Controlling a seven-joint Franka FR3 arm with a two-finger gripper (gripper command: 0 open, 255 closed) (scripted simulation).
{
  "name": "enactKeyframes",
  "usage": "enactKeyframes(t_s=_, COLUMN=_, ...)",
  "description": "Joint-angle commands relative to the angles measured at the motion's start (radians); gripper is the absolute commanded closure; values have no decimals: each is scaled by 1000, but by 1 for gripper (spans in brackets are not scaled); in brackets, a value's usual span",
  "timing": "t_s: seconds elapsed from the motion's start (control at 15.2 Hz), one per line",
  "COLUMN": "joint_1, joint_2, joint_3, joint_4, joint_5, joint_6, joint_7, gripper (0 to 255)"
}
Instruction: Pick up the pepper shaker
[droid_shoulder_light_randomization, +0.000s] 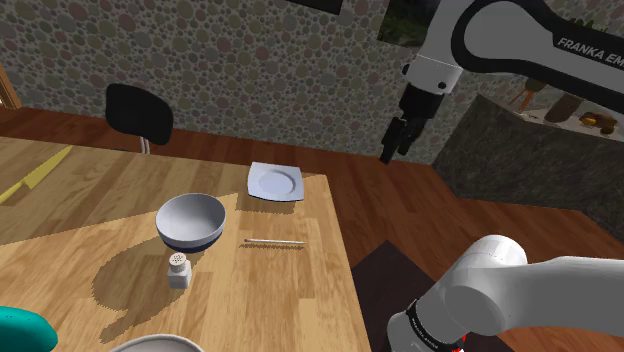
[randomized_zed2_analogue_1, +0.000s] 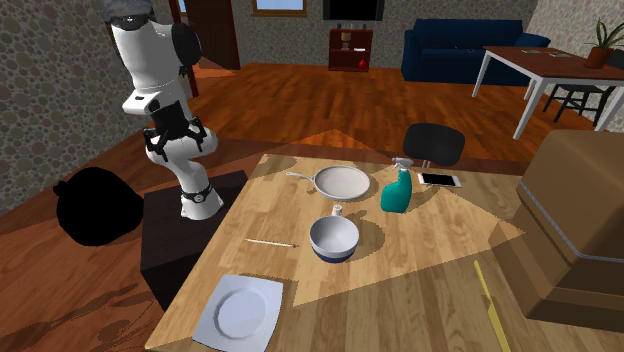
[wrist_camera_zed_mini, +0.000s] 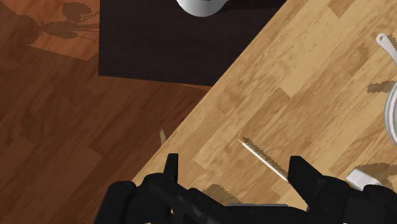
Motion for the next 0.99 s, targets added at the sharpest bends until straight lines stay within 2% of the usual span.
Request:
enactKeyframes(t_s=0.0, joint_1=0, joint_2=0, joint_3=0, joint_4=0, joint_5=0, joint_6=0, joint_7=0, gripper=0)
enactKeyframes(t_s=0.46, joint_1=29, joint_2=21, joint_3=168, joint_4=-88, joint_5=102, joint_6=146, joint_7=209, gripper=0)
enactKeyframes(t_s=0.92, joint_1=48, joint_2=130, joint_3=345, joint_4=-102, joint_5=176, joint_6=310, joint_7=417, gripper=0)
